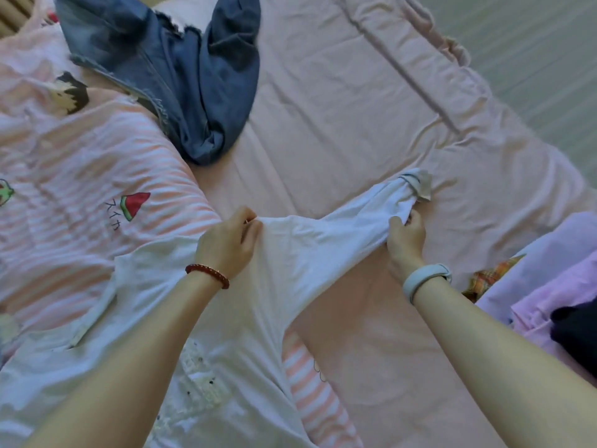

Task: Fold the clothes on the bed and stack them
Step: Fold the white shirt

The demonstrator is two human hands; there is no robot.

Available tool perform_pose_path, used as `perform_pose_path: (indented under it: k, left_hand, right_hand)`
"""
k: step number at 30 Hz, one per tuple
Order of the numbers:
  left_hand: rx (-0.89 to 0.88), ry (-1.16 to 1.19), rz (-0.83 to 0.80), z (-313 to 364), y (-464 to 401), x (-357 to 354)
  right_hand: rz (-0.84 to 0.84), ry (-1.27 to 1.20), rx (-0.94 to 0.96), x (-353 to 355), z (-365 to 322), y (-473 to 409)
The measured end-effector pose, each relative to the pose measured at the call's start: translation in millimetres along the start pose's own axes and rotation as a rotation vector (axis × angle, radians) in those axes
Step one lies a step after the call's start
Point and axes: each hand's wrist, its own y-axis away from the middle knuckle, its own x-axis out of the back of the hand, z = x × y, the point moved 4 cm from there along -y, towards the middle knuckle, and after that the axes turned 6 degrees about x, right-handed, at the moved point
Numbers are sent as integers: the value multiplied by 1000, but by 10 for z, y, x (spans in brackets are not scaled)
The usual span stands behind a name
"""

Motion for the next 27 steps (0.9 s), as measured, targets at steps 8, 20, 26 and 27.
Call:
perform_pose_path:
  k: [8, 20, 26, 27]
  left_hand:
    - [-30, -234, -279, 505, -29, -577]
    - [-38, -461, -683, 527, 396, -1643]
    - [32, -420, -762, 582, 329, -1633]
    - [51, -409, -776, 609, 314, -1628]
  right_hand:
    - [-455, 547, 254, 223, 170, 448]
    - [-331, 1095, 334, 400, 155, -120]
    - [-175, 1099, 50, 782, -71, -518]
    - [-156, 1071, 38, 851, -164, -577]
